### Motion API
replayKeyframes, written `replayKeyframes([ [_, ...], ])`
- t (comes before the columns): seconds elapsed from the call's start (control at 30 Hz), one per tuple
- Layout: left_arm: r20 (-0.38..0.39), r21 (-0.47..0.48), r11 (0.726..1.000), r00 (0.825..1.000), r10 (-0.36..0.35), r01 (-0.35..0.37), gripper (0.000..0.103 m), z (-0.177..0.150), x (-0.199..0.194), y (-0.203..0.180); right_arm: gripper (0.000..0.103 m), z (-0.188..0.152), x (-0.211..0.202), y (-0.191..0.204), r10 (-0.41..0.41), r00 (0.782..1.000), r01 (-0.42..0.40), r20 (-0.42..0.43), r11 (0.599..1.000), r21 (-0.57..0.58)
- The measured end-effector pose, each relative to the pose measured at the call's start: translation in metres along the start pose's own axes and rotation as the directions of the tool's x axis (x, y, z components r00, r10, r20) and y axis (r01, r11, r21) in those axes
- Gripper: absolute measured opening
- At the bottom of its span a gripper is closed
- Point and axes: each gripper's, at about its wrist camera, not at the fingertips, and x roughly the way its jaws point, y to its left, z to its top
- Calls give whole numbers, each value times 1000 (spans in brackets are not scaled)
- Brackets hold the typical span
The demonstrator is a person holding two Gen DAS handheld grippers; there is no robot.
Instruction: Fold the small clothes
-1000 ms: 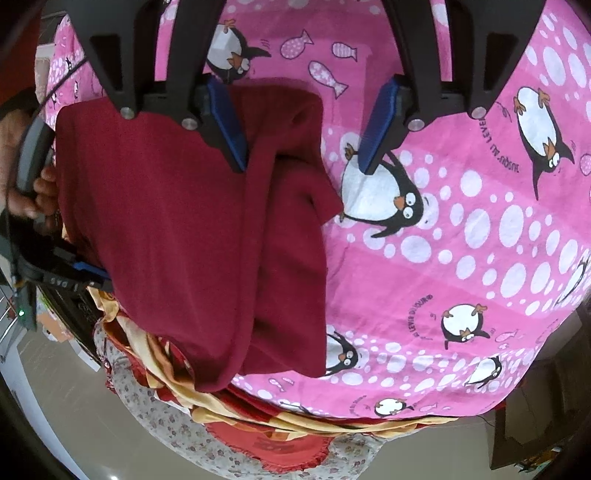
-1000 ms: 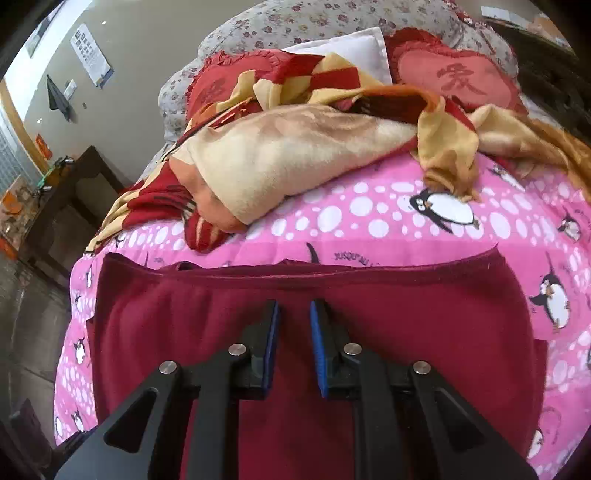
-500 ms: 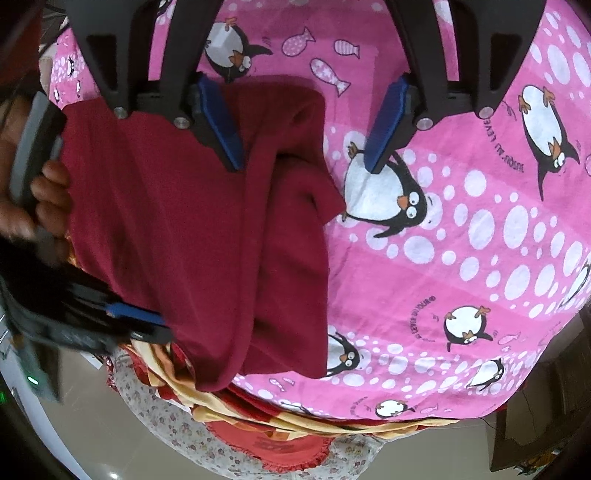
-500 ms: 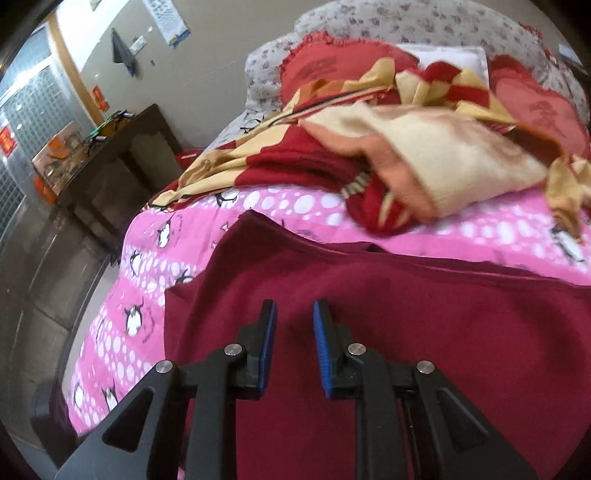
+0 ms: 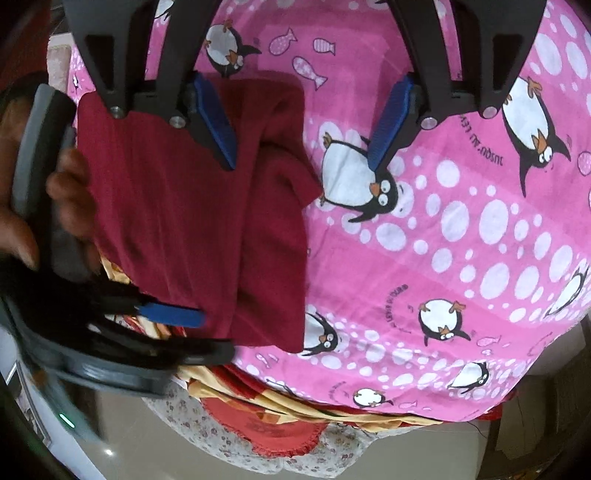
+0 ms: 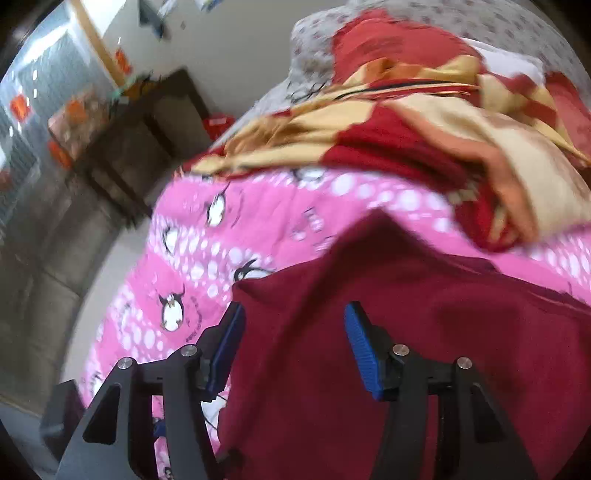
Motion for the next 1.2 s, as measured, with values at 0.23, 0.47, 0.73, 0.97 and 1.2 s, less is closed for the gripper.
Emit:
replayKeyframes([
  [0.23,5,21,1000,1000,-5,5,76,-5,-2,3,101,-8,46,48,-253,967,244,-31,953,-178],
  [0.47,27,62,998,1000,-5,3,81,4,-6,-2,40,-14,25,27,-247,969,245,6,954,-174],
  [0.73,21,104,992,997,-74,71,87,27,8,-24,32,-15,-24,-17,2,998,-3,58,1000,16],
  [0.97,-20,117,986,993,-116,118,42,25,22,-38,33,-17,-31,-25,62,996,-65,58,996,54],
  [1.2,23,140,983,992,-125,120,31,16,5,-50,70,-8,-28,-24,26,999,-28,22,997,78],
])
